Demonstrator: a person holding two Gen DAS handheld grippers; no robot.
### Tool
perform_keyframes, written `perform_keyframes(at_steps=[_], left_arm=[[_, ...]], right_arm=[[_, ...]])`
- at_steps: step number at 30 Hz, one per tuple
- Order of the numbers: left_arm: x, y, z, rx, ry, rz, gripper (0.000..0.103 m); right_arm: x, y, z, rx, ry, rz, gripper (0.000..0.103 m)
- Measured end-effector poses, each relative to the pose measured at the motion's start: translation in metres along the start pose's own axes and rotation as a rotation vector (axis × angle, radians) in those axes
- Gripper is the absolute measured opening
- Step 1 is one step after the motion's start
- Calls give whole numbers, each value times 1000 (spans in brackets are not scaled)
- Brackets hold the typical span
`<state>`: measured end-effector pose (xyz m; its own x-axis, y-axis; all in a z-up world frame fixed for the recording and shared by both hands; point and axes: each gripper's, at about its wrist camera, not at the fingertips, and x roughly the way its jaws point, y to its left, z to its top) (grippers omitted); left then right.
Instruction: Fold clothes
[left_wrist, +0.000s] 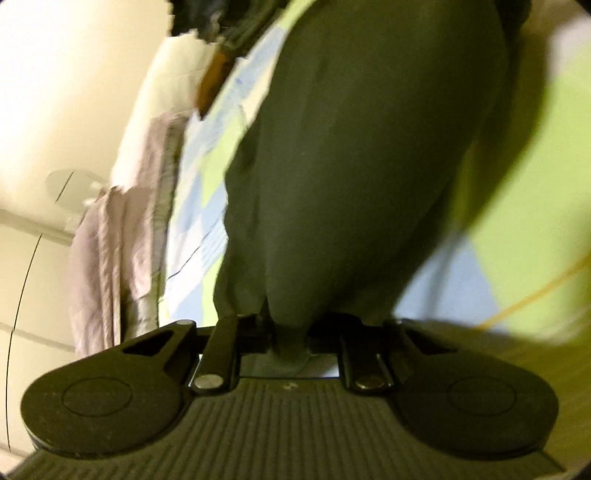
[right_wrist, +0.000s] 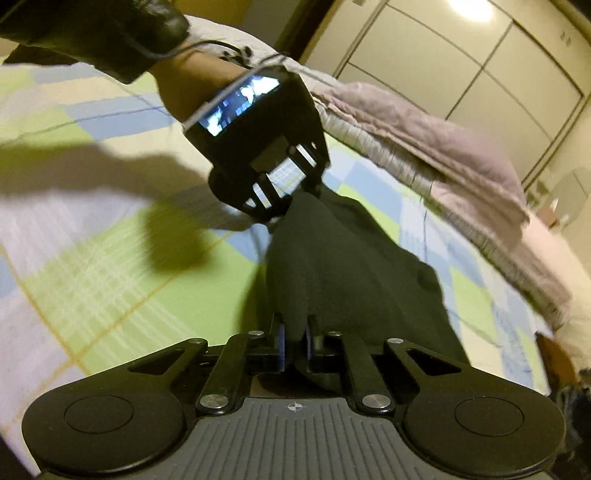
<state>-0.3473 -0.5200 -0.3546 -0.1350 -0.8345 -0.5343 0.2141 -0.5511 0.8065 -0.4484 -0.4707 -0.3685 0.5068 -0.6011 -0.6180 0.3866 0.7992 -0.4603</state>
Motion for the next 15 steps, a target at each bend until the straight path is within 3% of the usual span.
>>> perform_keyframes(at_steps=[5, 11, 15], left_arm=[[-71, -48, 20, -48, 35, 50, 11], [-190, -128, 80, -188, 67, 30, 11], [-232, -166, 121, -303, 60, 17, 11]], right_arm=[[-36, 15, -32, -90, -29, -47, 8], [-87, 38, -79, -130, -5, -100, 8], [-108, 44, -108, -138, 16, -129, 8]])
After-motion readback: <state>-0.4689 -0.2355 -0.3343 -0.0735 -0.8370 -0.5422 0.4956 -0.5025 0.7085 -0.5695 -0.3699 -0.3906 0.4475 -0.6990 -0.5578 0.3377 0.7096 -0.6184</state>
